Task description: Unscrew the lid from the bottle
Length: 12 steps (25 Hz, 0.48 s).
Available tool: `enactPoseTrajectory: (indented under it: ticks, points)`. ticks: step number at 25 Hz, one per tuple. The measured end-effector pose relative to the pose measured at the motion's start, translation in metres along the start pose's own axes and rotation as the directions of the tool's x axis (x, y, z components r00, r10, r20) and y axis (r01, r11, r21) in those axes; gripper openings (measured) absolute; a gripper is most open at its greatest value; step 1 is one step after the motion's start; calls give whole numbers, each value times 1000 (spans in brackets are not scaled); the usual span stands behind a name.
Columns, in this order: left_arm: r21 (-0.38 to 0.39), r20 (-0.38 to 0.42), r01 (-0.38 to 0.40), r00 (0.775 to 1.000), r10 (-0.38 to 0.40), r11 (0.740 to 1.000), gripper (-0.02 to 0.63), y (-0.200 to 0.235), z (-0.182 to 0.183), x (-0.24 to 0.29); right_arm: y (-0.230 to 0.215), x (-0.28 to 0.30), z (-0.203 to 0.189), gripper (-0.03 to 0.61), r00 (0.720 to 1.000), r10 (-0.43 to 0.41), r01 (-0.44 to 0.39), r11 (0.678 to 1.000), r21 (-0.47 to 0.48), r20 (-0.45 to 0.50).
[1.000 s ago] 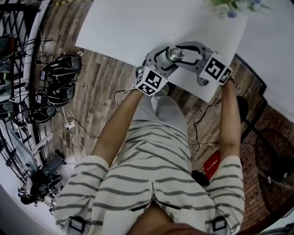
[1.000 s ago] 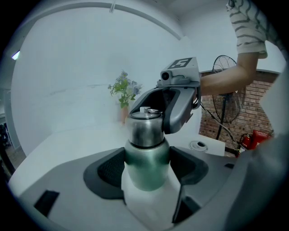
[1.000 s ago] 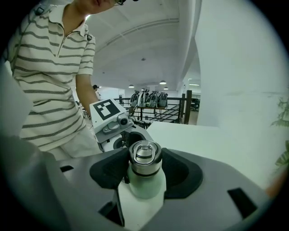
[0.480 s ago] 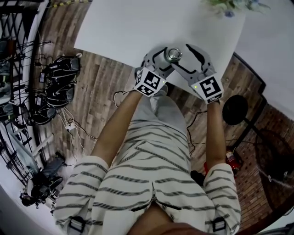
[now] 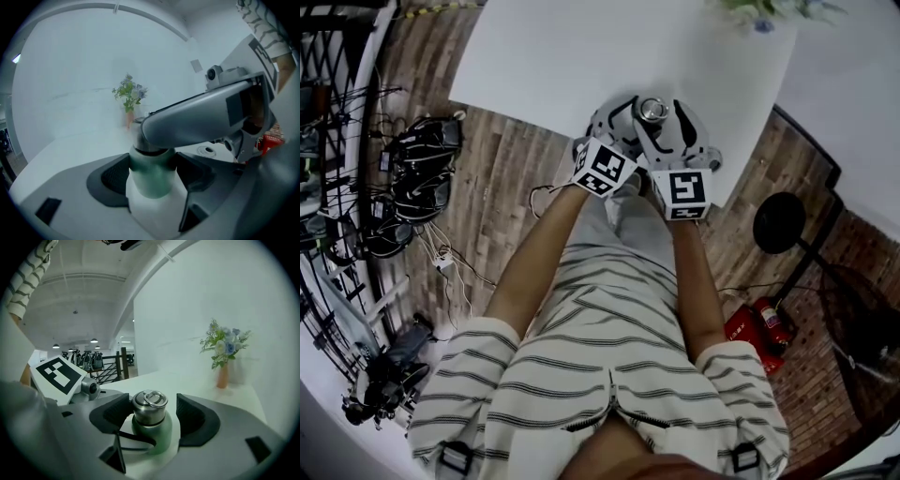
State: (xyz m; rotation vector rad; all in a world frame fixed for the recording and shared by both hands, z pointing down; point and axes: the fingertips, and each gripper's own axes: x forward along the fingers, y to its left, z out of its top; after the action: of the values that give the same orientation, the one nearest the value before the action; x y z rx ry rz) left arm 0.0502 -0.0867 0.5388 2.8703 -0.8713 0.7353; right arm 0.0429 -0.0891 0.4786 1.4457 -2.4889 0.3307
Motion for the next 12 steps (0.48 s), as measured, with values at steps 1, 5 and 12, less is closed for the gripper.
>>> enactPoseTrajectory:
  ticks: [1,5,12]
  points:
    - [-1,1,0,1000,0,1000,311,1,0,0,1,2,-1,305,1000,-4,5,1000,2,-4]
    - [-1,3,-2,1000,2,1000,311,0,1,-1,2,2,-4,255,1000,-17,17,1000,-5,-15]
    - [-3,4,1,1000,-1,1000,310,0,1,0,4,2,-4,247,1000,25,-26,999,-37,-16]
